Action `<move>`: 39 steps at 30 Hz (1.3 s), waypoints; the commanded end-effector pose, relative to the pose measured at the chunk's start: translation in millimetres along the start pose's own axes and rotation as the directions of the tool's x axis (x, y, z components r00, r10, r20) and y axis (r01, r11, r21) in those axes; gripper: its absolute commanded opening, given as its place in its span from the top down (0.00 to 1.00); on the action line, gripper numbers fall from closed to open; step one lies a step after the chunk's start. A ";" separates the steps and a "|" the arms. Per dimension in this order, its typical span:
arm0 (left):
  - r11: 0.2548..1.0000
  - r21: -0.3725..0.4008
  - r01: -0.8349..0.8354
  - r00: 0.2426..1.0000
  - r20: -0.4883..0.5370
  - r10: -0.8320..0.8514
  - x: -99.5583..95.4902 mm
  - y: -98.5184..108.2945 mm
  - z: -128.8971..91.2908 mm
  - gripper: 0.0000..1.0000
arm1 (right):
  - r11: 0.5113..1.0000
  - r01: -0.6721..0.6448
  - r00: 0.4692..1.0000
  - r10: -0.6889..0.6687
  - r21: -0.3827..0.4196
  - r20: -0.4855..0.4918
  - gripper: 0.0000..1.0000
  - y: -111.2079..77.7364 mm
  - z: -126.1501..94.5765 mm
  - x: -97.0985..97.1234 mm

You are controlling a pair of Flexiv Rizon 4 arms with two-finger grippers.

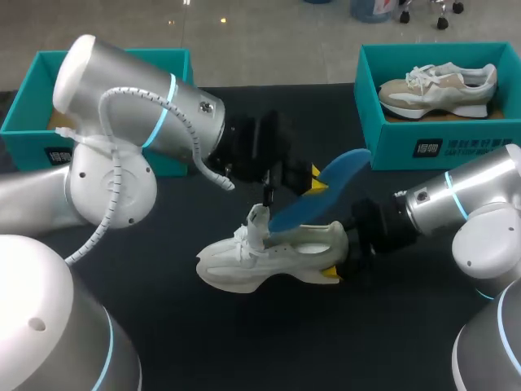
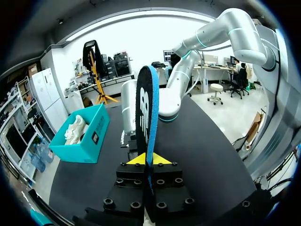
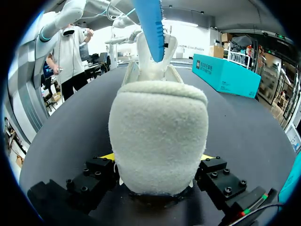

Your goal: Take the shoe out of the shoebox, open the shoe tongue, remove and reinsert the insole, then place the shoe into the shoebox

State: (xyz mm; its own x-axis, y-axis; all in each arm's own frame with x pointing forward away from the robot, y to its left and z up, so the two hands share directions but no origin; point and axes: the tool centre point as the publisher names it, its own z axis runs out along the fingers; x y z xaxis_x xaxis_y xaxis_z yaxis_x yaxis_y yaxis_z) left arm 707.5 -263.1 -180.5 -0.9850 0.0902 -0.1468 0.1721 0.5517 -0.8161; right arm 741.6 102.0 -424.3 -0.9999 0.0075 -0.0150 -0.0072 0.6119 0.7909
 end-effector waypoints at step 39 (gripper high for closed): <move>0.804 0.439 0.402 0.913 -0.258 -0.316 3.3 -160.7 -91.5 1.00 | 1.000 0.000 1.000 0.000 0.004 0.001 1.00 0.2 0.4 0.9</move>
State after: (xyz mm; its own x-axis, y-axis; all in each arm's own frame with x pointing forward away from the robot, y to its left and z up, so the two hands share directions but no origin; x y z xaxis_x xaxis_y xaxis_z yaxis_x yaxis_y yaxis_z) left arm 679.2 -280.6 0.9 -0.9556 0.1152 0.2713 -0.2555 0.1353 -0.9573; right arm 741.6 102.0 -424.3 -0.9999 0.0075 -0.0150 -0.0073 0.6119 0.7909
